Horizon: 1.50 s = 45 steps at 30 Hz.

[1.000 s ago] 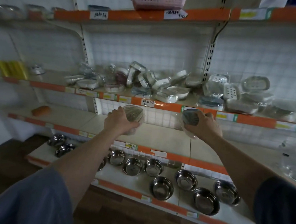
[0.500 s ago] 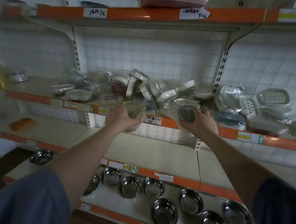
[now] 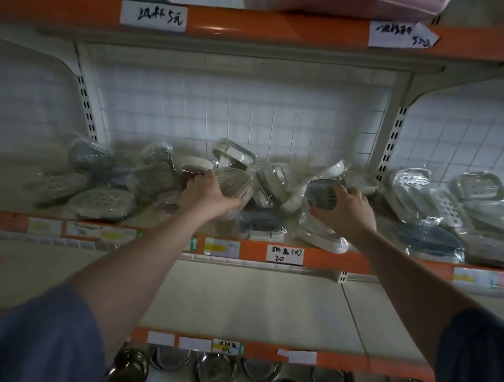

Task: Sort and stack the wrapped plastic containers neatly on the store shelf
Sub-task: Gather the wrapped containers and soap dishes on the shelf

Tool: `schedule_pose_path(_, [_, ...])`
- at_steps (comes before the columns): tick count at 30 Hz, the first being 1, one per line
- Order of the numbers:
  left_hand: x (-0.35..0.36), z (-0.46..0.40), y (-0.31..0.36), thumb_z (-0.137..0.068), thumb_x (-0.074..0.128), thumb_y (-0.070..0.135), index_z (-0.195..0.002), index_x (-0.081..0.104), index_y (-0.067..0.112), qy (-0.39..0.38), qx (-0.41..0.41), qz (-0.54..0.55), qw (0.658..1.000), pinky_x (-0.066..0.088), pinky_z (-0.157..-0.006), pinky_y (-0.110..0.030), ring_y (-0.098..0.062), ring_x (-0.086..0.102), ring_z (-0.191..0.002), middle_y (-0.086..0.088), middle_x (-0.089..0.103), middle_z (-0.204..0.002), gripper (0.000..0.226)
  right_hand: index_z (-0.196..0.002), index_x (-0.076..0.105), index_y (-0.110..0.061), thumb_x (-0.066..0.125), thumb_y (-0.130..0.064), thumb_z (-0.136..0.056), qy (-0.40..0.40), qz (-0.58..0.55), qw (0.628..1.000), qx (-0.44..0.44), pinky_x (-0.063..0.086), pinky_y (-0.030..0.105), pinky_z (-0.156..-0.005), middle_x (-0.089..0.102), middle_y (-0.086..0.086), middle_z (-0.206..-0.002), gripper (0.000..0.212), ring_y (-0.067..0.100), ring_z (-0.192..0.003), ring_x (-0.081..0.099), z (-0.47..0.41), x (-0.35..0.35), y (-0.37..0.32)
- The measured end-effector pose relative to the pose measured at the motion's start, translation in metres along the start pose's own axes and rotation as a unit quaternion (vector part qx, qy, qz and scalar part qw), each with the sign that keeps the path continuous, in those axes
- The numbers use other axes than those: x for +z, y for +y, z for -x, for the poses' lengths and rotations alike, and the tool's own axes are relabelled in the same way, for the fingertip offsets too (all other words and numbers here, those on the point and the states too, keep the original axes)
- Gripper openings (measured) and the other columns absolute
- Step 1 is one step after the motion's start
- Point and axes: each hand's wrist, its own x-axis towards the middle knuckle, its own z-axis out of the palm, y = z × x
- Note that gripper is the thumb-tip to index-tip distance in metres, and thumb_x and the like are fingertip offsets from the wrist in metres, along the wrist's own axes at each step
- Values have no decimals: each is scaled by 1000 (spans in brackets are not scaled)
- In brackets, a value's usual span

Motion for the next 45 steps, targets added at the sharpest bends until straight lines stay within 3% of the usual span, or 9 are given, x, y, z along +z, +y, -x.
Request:
schedule_pose_path(12, [33, -38, 0, -69, 67, 67, -146, 22, 8, -32, -12, 8, 999, 46, -97, -43, -32, 43, -126, -13, 43, -140, 107, -131, 43, -18, 62, -61, -75, -2, 27, 998, 54, 40, 43, -95, 47, 17, -121, 73, 35, -114, 46, -36, 17, 6])
schedule_pose_path(28, [61, -58, 15, -77, 61, 61, -148, 10, 1, -40, -78, -36, 996, 39, -97, -42, -34, 35, -128, -19, 30, -143, 106, -130, 40, -14, 49, -66, -82, -20, 63, 992, 104, 34, 45, -99, 43, 23, -129, 71, 38, -119, 42, -79, 46, 42])
schedule_pose_path(40, [58, -54, 13, -76, 62, 63, -146, 12, -2, -21, -139, -66, 988, 37, -99, -43, -35, 37, -128, -20, 33, -142, 108, -135, 37, -15, 36, -74, -81, 12, 81, 994, 73, 29, 46, -101, 40, 23, -134, 80, 38, -124, 38, -81, 51, 52])
schedule_pose_path(45, [54, -44, 10, -75, 59, 70, -148, 10, 0, -9, -117, -55, 992, 37, -100, -43, -36, 37, -127, -21, 33, -141, 112, -133, 41, -15, 32, -71, -86, 21, 89, 995, 44, 31, 45, -100, 41, 21, -134, 74, 37, -123, 39, -77, 44, 52])
